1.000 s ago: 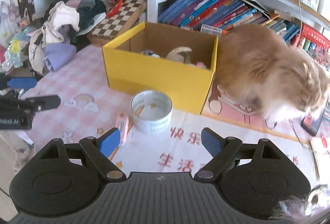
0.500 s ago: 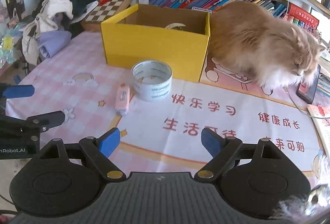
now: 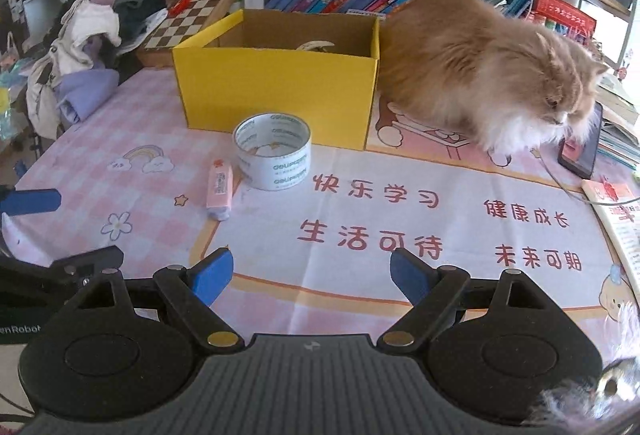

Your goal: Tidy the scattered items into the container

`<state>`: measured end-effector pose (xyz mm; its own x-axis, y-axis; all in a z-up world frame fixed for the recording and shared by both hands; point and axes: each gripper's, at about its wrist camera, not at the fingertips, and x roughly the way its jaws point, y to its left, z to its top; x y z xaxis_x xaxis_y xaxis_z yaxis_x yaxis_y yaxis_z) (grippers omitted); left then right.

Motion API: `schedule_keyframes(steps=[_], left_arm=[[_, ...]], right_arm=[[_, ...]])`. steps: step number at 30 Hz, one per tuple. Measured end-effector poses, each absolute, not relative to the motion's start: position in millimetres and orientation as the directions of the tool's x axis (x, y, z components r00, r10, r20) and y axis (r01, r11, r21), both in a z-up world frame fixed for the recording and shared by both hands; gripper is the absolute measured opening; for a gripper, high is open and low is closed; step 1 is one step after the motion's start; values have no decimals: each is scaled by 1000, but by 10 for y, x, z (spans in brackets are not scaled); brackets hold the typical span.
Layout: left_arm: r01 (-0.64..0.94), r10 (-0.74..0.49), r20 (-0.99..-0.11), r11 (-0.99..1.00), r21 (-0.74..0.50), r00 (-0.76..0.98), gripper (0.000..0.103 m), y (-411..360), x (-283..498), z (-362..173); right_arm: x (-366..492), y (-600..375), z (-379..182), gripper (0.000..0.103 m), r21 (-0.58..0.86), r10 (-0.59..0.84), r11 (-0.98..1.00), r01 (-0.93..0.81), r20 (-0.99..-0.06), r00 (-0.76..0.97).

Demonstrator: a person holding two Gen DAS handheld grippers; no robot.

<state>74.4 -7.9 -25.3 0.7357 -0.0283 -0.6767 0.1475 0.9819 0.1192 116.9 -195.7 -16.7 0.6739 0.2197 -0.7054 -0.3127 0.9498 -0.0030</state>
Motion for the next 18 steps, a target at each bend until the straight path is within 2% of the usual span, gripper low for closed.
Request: schedule_keyframes(steps=[18], left_arm=[[177,-40,-708,977,121,705,86,-120,785,-304]], right_arm=[[1246,-1942,-205,85,19,227,950,-311,-726,649]])
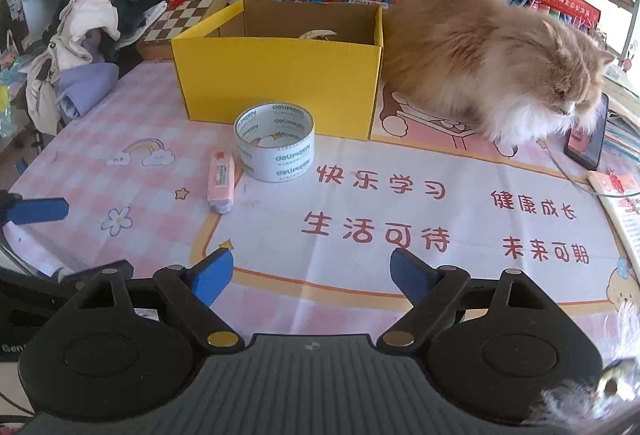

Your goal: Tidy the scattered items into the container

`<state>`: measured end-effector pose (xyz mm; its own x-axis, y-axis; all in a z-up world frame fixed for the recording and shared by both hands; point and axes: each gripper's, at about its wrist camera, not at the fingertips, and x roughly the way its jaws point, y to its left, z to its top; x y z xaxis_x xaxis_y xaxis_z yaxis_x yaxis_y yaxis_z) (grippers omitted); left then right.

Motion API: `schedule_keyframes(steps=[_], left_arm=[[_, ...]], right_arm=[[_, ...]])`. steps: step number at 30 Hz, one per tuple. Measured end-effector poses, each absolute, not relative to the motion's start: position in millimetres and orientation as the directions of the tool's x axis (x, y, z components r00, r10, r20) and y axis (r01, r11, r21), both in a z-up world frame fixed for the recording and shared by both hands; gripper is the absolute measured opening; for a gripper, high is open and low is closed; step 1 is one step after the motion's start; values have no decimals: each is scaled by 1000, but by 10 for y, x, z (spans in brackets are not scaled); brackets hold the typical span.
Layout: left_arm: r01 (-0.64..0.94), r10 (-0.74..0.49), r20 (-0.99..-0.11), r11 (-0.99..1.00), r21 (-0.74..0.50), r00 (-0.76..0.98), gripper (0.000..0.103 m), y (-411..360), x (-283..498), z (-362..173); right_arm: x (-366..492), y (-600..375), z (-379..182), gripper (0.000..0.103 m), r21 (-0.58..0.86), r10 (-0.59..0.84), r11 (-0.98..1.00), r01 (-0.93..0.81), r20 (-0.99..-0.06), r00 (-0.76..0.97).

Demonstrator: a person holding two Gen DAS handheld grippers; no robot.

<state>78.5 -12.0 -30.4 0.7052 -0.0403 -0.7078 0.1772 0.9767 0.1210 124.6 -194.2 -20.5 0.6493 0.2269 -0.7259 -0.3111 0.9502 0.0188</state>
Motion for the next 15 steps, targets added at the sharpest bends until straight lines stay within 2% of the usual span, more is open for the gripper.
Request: schedule_keyframes(steps=[15], left_arm=[[206,-70,-708,973,108,703,86,-212,807,-326]], right_arm=[[1273,-1966,-179,85,20,232,950,-312,-716,658]])
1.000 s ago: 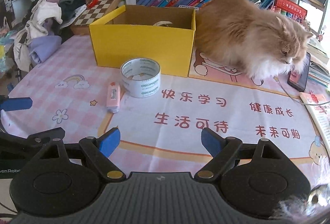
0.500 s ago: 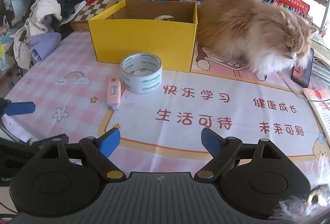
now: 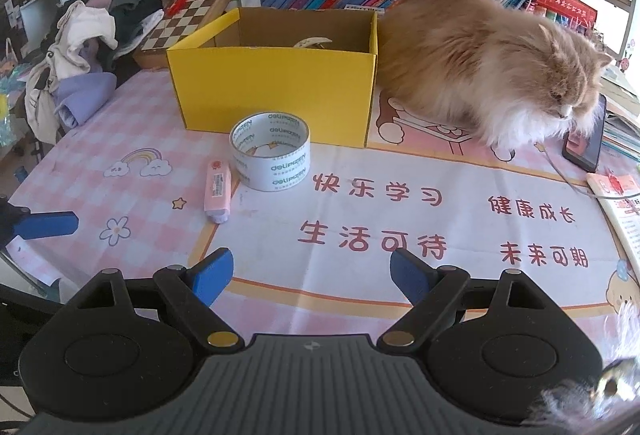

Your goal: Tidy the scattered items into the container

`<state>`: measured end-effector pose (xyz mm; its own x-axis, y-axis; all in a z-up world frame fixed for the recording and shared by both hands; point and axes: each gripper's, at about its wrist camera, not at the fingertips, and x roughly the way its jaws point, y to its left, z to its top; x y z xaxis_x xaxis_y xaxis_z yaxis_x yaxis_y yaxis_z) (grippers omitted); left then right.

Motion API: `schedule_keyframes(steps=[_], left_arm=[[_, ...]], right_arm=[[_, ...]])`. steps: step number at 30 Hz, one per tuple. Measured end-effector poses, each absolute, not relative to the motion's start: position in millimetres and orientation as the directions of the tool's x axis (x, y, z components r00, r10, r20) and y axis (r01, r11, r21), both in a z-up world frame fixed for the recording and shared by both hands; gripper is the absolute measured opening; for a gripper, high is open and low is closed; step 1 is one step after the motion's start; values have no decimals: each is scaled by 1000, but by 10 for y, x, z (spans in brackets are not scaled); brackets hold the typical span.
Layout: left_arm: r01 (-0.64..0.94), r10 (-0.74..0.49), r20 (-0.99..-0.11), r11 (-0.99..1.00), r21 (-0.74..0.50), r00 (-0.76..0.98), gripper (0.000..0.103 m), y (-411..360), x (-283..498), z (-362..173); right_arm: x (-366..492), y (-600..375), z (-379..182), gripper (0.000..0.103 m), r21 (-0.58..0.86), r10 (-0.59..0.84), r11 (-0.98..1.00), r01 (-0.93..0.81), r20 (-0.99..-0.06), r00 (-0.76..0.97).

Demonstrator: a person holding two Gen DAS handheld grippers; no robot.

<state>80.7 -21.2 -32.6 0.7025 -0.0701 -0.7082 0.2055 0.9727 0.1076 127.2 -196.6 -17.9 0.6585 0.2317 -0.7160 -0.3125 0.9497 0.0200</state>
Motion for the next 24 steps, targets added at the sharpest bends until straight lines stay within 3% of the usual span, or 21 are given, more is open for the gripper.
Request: schedule_keyframes(steps=[24], left_arm=[[217,-99,-721,974,72,686,84,-294,1015,-411]], right_arm=[[1513,-1910,-236,85,6,241,937,-349,-736,633]])
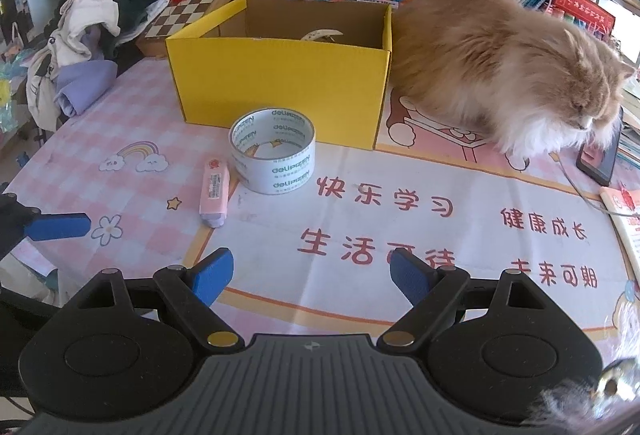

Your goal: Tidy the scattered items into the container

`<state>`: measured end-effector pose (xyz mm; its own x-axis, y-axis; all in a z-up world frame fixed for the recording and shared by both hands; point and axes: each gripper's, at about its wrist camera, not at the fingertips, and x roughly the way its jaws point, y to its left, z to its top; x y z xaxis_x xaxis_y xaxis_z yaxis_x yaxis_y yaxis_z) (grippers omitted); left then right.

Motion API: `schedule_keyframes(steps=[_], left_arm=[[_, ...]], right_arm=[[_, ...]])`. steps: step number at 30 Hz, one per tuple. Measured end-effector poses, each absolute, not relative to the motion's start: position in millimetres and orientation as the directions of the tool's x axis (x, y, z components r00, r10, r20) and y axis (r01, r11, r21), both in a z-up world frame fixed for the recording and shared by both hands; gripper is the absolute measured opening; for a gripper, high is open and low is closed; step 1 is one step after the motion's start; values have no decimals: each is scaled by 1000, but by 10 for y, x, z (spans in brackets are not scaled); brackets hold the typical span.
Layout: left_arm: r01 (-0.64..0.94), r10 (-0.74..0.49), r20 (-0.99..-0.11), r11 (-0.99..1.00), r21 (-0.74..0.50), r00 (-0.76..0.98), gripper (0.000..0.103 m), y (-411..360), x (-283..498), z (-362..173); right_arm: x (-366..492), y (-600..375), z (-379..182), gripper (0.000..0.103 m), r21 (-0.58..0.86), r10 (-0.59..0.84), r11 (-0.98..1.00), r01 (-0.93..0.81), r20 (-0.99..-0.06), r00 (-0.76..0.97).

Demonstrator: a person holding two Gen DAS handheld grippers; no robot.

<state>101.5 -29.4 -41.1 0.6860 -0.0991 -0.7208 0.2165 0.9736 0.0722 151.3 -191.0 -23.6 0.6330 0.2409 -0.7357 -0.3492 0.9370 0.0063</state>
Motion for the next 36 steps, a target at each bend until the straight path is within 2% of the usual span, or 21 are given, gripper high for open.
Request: schedule_keyframes(steps=[7,36], left_arm=[[202,-97,-717,977,62,690,81,-295,1148,-432],[158,-47,-749,984,78,661,82,-434,1705,-620]], right_arm=[[1658,-1885,-228,85,-2,245,931,-365,-736,631],[2345,-1807,-349,85,14,316,881,-474,-762,565]])
